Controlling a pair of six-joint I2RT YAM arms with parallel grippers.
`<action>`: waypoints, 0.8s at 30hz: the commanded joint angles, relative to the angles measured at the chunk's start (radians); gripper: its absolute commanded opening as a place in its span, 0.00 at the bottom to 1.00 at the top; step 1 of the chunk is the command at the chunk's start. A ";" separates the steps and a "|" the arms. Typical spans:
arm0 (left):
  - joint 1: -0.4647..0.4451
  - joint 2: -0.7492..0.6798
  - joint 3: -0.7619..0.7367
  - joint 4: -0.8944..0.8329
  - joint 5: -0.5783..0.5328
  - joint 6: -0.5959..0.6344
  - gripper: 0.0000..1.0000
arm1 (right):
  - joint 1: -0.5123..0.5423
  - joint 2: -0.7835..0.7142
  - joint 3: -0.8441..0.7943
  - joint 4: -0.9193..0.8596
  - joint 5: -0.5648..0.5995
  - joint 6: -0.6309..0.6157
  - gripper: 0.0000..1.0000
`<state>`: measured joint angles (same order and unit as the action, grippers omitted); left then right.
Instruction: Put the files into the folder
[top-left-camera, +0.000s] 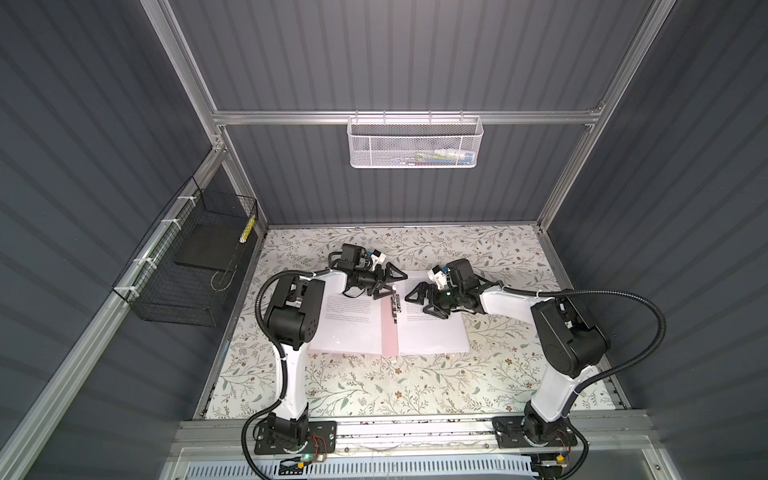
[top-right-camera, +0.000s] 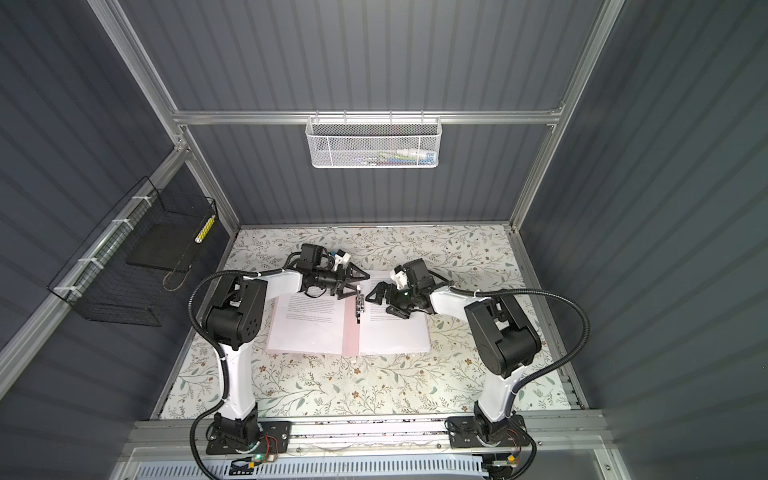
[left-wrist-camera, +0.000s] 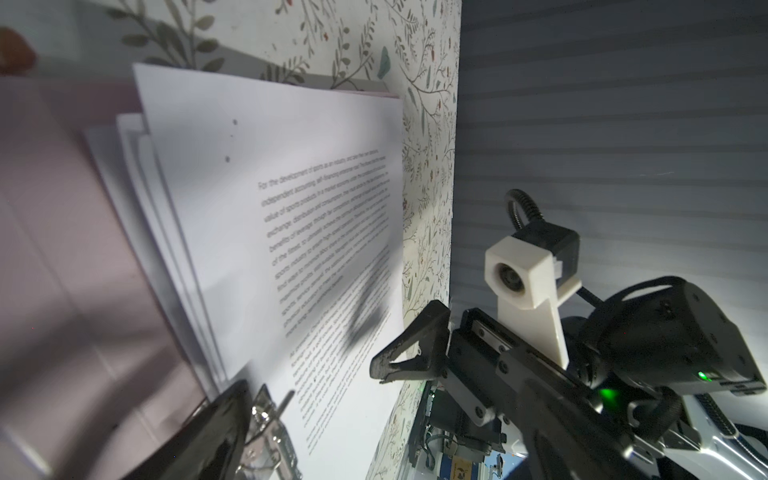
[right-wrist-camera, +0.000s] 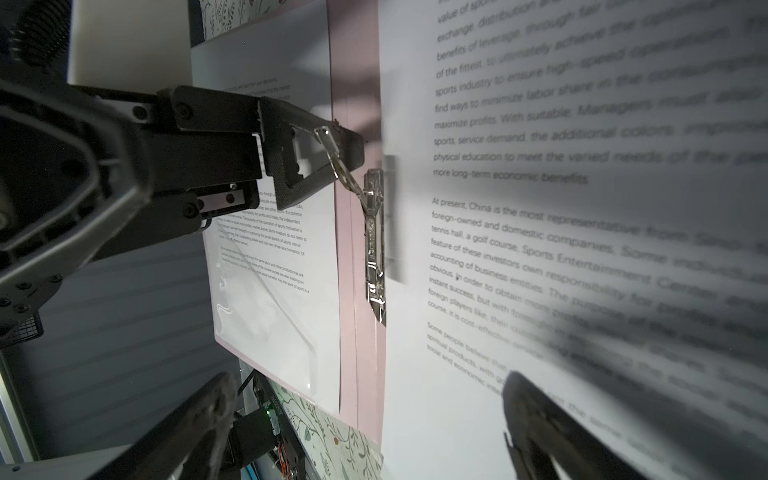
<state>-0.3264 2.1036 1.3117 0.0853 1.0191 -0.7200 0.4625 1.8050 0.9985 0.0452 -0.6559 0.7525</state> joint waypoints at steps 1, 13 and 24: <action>-0.005 -0.043 -0.034 0.083 0.042 -0.057 1.00 | -0.009 -0.024 -0.006 0.006 -0.019 -0.005 0.99; -0.026 -0.165 -0.183 0.163 0.041 -0.108 1.00 | -0.031 -0.158 -0.039 -0.006 0.039 0.048 0.99; -0.048 -0.335 -0.158 -0.007 -0.051 -0.050 1.00 | -0.079 -0.213 -0.106 0.079 0.049 0.225 0.99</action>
<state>-0.3771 1.8526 1.0920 0.1879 1.0138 -0.8173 0.3927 1.5757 0.9253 0.0814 -0.5827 0.8867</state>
